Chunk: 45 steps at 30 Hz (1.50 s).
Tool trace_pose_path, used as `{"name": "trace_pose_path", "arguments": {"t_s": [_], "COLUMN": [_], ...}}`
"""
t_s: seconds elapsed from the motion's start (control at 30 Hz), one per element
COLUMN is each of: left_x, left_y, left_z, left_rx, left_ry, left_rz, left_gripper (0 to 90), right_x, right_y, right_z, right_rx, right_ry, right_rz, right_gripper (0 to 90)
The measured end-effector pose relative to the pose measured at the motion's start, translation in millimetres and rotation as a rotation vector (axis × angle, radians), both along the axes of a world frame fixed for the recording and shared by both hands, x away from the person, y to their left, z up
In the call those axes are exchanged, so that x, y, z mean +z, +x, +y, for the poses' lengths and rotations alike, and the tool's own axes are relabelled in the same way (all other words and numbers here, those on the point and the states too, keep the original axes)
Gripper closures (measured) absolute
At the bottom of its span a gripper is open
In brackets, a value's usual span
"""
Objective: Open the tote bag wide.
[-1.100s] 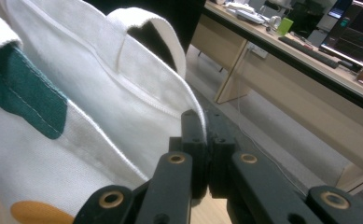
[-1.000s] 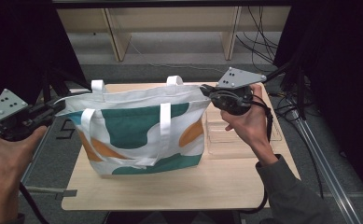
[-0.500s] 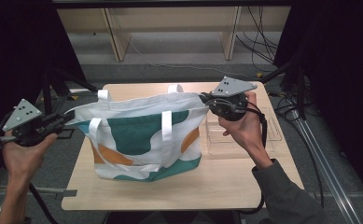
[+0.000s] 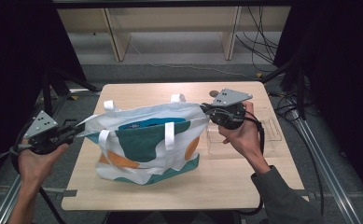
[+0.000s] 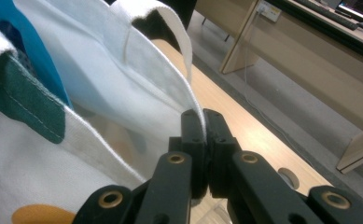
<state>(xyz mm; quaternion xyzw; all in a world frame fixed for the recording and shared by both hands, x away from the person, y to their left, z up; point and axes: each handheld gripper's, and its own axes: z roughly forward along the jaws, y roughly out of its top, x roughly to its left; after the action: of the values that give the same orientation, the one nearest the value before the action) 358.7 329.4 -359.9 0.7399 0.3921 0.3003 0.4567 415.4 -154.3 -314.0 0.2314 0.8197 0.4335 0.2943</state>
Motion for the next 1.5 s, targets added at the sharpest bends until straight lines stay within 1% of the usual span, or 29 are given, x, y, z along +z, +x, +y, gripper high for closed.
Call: {"name": "trace_pose_path", "arguments": {"t_s": [0.07,0.13,0.17,0.23,0.4,0.5,0.57,0.6,0.63,0.67,0.7,0.73,0.77,0.83,0.87,0.9,0.93,0.97,1.0,1.03,1.07,1.1,1.13,1.17,1.23,1.33,1.4,1.47,1.5], "left_x": [-6.2,-11.5,-14.2,-19.7,-34.0,-45.8,-49.0,-52.2,-55.3,-57.9,-64.0,-64.0,-70.0,-73.0,-76.2,-81.5,-81.5,-84.8,-86.5,-89.9,-90.7,-93.2,-93.2,-95.0,-97.8,-102.9,-106.9,-115.1,-118.6], "left_y": [1.0,1.2,1.3,1.6,2.6,2.3,2.6,2.5,2.6,2.7,2.8,2.8,3.3,3.6,4.0,5.0,5.0,5.5,5.9,6.0,6.3,5.1,5.1,5.1,4.7,5.4,6.0,6.7,7.2], "left_z": [-0.7,-0.9,-0.8,-0.7,-1.1,-2.6,-2.6,-2.6,-2.7,-3.0,-3.9,-3.9,-4.0,-4.0,-4.2,-4.4,-4.4,-6.2,-5.2,-7.7,-6.1,-8.0,-8.0,-6.9,-8.3,-11.5,-12.9,-17.4,-18.5], "left_rx": [-0.002,-0.005,-0.007,-0.011,-0.017,-0.020,-0.026,-0.027,-0.029,-0.027,-0.028,-0.028,-0.030,-0.033,-0.037,-0.048,-0.048,-0.047,-0.060,-0.052,-0.064,-0.048,-0.048,-0.072,-0.073,-0.075,-0.095,-0.103,-0.107], "left_ry": [-0.001,0.004,0.003,0.007,0.015,0.022,0.026,0.026,0.029,0.036,0.040,0.040,0.041,0.039,0.032,0.045,0.045,0.033,0.063,0.032,0.056,0.035,0.035,0.053,0.065,0.048,0.083,0.079,0.089], "left_rz": [0.008,0.022,0.026,0.038,0.075,0.101,0.113,0.123,0.132,0.145,0.162,0.162,0.178,0.186,0.190,0.211,0.211,0.217,0.229,0.229,0.239,0.238,0.238,0.250,0.255,0.263,0.282,0.304,0.319], "left_gripper": [82.6,82.5,82.4,82.4,82.2,82.1,82.1,82.1,82.0,82.0,82.0,82.0,82.0,82.0,81.9,81.8,81.6,81.6,81.5,81.3,81.3,81.3,81.3,81.2,81.2,81.2,81.1,80.8,80.8], "right_x": [-4.3,-8.4,-13.7,-16.5,-31.5,-46.4,-50.1,-54.3,-63.9,-63.9,-72.6,-72.6,-79.8,-83.2,-85.8,-90.7,-90.7,-92.6,-94.1,-97.2,-97.2,-100.5,-102.2,-104.1,-108.6,-113.2,-118.9,-121.7,-124.3], "right_y": [-0.7,0.5,-0.1,1.0,1.1,0.0,0.0,-1.2,-0.8,-0.8,0.1,0.1,-1.1,-1.1,-1.6,-2.8,-2.8,-3.4,-3.7,-4.9,-4.9,-5.9,-7.1,-8.8,-10.8,-12.9,-14.0,-15.0,-14.4], "right_z": [1.0,0.7,0.6,0.2,-0.6,-0.8,-1.4,-1.1,-1.0,-1.0,-0.4,-0.4,0.3,0.4,0.1,-0.5,-0.5,-0.7,-1.2,-1.5,-1.5,-1.3,-0.9,-0.5,-0.7,-0.3,1.3,2.2,2.7], "right_rx": [-0.007,-0.002,-0.009,0.001,-0.005,-0.012,-0.009,-0.018,-0.021,-0.021,-0.018,-0.018,-0.024,-0.032,-0.032,-0.033,-0.033,-0.038,-0.033,-0.042,-0.042,-0.039,-0.033,-0.036,-0.033,-0.034,-0.036,-0.037,-0.025], "right_ry": [0.005,-0.001,0.002,-0.010,-0.013,-0.024,-0.033,-0.024,-0.016,-0.016,-0.031,-0.031,-0.032,-0.032,-0.029,-0.018,-0.018,-0.026,-0.039,-0.030,-0.030,-0.046,-0.056,-0.062,-0.076,-0.088,-0.092,-0.099,-0.111], "right_rz": [0.018,0.018,0.035,0.028,0.058,0.086,0.091,0.110,0.114,0.114,0.115,0.115,0.152,0.138,0.142,0.149,0.149,0.153,0.167,0.171,0.171,0.167,0.171,0.175,0.175,0.192,0.204,0.220,0.210], "right_gripper": [88.4,88.4,88.4,88.4,88.4,88.3,88.3,88.3,88.3,88.3,88.2,88.2,88.2,88.1,88.1,88.0,88.0,87.9,87.9,87.9,87.9,87.9,87.8,87.8,87.8,87.8,87.8,87.8,87.8]}}
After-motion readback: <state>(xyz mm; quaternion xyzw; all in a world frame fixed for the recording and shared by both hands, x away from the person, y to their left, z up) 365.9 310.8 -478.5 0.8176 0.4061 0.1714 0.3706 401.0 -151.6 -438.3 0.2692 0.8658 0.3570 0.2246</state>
